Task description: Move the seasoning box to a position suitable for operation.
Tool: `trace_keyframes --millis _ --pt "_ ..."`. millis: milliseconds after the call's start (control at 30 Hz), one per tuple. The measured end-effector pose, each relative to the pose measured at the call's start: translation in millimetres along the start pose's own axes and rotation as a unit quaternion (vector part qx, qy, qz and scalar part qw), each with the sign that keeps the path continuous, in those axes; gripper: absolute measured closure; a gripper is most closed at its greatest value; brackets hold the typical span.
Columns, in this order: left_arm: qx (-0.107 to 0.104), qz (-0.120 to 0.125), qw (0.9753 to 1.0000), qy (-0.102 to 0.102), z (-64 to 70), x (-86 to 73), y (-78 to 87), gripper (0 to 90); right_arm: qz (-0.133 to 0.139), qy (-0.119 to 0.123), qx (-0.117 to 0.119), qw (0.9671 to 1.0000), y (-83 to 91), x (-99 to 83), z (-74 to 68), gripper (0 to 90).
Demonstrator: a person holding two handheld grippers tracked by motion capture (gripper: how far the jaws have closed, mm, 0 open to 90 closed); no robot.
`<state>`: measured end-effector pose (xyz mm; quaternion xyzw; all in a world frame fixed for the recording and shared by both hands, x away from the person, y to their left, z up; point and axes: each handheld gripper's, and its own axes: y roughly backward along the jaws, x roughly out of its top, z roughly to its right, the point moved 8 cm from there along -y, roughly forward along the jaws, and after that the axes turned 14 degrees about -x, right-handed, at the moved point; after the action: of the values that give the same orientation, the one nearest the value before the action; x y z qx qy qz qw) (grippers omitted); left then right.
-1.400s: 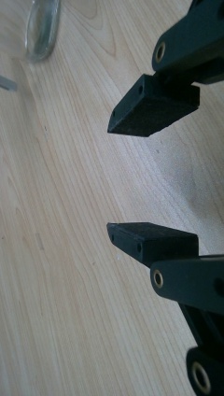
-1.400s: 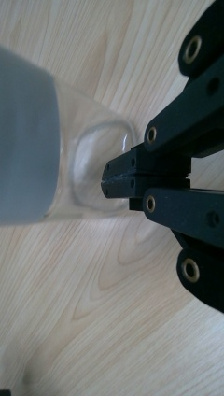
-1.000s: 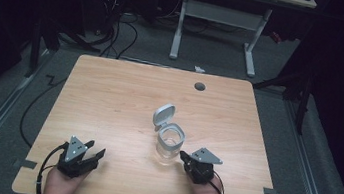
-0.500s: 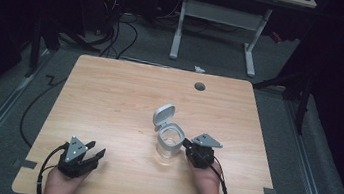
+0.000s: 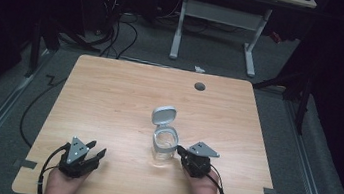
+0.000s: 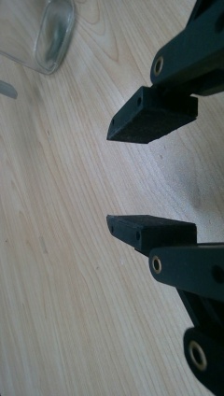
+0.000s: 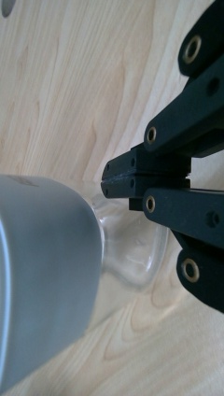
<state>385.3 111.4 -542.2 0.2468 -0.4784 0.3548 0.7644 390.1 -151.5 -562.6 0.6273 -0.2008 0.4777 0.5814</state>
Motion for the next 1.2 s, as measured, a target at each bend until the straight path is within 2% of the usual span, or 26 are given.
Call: trace_keyframes --millis 133,333,567,767,967,1100,1167,1200 --pt "-0.006 0.002 1.0000 0.007 2.7 0.6 -0.2 53.3 -0.001 0.002 0.006 1.0000 2.6 -2.3 -7.5 90.0" --pt "-0.015 -0.001 0.9999 0.005 6.6 -1.0 -1.6 54.3 0.001 0.007 0.009 0.9999 4.4 -2.8 -13.2 90.0" --pt "-0.018 -0.012 0.9995 0.023 6.2 -4.2 -3.2 52.1 0.003 0.005 0.013 0.9999 5.4 -2.9 -15.8 89.9" --pt "-0.024 -0.016 0.9996 0.006 10.3 -6.5 -3.8 53.5 0.003 0.006 0.015 0.9999 5.8 -3.3 -17.4 90.0" --pt "-0.034 -0.017 0.9993 0.006 12.9 -7.2 -3.3 56.7 0.003 0.008 0.016 0.9998 6.2 -4.4 -18.9 89.3" --pt "-0.052 -0.012 0.9985 0.013 23.3 -7.0 -4.9 58.9 0.002 0.002 0.006 1.0000 6.3 -4.0 -12.4 85.7" --pt "-0.070 -0.011 0.9973 0.017 35.2 -8.3 -7.6 64.9 0.005 -0.011 -0.009 0.9999 7.8 -1.5 -2.5 85.5" --pt "-0.079 -0.011 0.9967 0.015 42.9 -9.8 -9.7 64.9 0.005 -0.011 -0.009 0.9999 7.8 -1.5 -2.5 85.5"
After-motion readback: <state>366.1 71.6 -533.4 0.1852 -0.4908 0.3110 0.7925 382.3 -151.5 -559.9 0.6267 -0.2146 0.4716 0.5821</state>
